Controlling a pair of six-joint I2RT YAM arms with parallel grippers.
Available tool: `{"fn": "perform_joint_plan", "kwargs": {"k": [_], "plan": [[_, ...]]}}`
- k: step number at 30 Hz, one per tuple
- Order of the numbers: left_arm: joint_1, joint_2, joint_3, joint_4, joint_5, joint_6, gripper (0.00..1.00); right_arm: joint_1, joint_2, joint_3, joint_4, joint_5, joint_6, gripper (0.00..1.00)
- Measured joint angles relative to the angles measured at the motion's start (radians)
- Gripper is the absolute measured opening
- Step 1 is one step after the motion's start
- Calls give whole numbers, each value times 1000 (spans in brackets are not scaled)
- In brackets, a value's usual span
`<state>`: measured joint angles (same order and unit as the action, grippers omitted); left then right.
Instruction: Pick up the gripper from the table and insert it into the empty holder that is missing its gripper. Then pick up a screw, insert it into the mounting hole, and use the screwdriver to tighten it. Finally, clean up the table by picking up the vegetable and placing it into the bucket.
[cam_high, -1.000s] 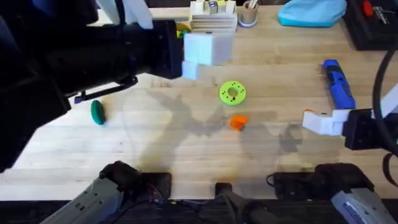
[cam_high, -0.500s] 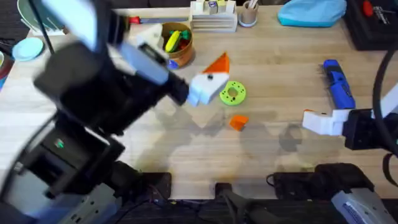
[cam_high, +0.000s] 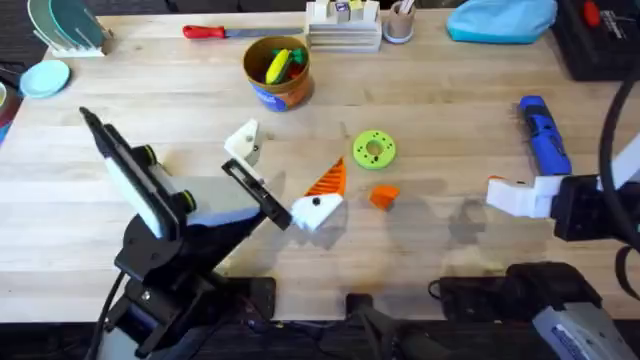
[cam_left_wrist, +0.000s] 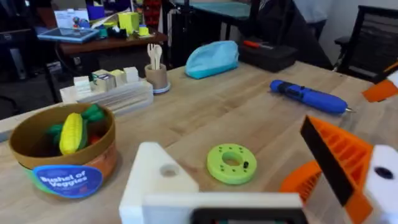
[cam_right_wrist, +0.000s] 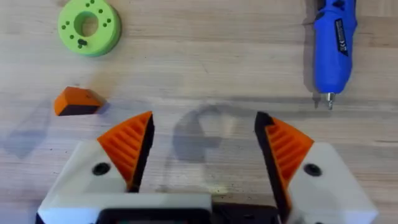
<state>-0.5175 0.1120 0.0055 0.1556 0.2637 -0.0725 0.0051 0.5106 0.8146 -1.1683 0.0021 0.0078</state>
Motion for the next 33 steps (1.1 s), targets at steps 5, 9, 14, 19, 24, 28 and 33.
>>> {"fn": "perform_joint_plan", "kwargs": {"k": [5, 9, 14, 19, 24, 28, 33], "plan": [[0, -107, 0, -160, 35, -15, 993, 0, 0, 0, 0, 0, 0, 947], [0, -100, 0, -212, 40, -22, 993, 0, 0, 0, 0, 0, 0, 947], [0, -100, 0, -212, 40, -23, 993, 0, 0, 0, 0, 0, 0, 947], [0, -100, 0, -212, 40, -26, 993, 0, 0, 0, 0, 0, 0, 947], [0, -100, 0, -212, 40, -26, 993, 0, 0, 0, 0, 0, 0, 947], [0, -100, 0, -212, 40, -26, 993, 0, 0, 0, 0, 7, 0, 947], [0, -100, 0, -212, 40, -26, 993, 0, 0, 0, 1, 31, 0, 947]]}}
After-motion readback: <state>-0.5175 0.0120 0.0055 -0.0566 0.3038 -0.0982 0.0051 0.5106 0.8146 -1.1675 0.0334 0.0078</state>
